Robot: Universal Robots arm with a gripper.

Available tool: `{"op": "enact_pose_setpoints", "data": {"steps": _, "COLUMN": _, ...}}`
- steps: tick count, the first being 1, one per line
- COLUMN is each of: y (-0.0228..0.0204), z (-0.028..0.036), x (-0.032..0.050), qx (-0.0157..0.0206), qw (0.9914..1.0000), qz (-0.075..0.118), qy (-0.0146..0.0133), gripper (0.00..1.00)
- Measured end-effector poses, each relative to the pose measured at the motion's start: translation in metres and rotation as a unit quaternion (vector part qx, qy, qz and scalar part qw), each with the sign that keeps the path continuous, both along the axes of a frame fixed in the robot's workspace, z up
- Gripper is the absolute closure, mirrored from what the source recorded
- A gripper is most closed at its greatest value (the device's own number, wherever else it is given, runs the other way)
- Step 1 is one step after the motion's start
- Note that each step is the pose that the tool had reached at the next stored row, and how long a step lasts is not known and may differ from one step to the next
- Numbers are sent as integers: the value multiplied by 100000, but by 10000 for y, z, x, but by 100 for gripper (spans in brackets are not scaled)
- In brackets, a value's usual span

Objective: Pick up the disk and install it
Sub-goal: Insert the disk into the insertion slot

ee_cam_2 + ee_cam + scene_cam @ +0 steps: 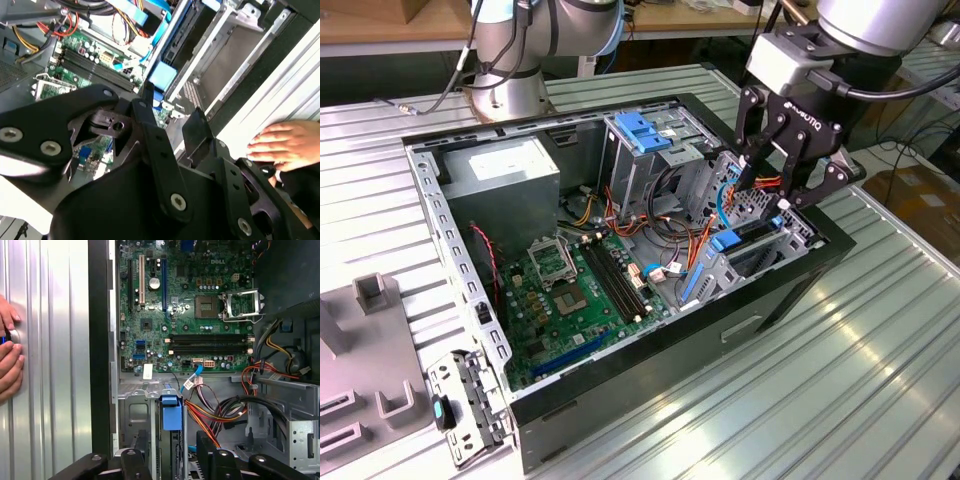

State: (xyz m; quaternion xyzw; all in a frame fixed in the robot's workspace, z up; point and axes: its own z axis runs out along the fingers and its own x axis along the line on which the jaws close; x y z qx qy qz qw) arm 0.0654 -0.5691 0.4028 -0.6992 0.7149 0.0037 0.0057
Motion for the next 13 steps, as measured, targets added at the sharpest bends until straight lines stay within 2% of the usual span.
{"op": "enact_pose_setpoints", "data": {"steps": 7, "y": 0, "z": -18, "x": 6, "qx": -35, "qw": 100000, "qz": 0, "qy": -2, "gripper": 51}}
{"op": "enact_pose_setpoints", "data": {"steps": 8, "y": -1, "z": -32, "x": 14, "qx": -125, "qw": 100000, "qz": 3, "qy": -1, "gripper": 57}}
{"op": "enact_pose_setpoints", "data": {"steps": 10, "y": 0, "z": -61, "x": 31, "qx": -286, "qw": 100000, "qz": -1, "qy": 2, "gripper": 57}}
{"op": "enact_pose_setpoints", "data": {"steps": 11, "y": -1, "z": -92, "x": 55, "qx": -392, "qw": 99999, "qz": -3, "qy": -1, "gripper": 70}}
{"op": "enact_pose_setpoints", "data": {"steps": 12, "y": 0, "z": -121, "x": 91, "qx": -476, "qw": 99999, "qz": -3, "qy": 0, "gripper": 70}}
{"op": "enact_pose_setpoints", "data": {"steps": 13, "y": 0, "z": -139, "x": 116, "qx": -517, "qw": 99999, "qz": -6, "qy": 0, "gripper": 76}}
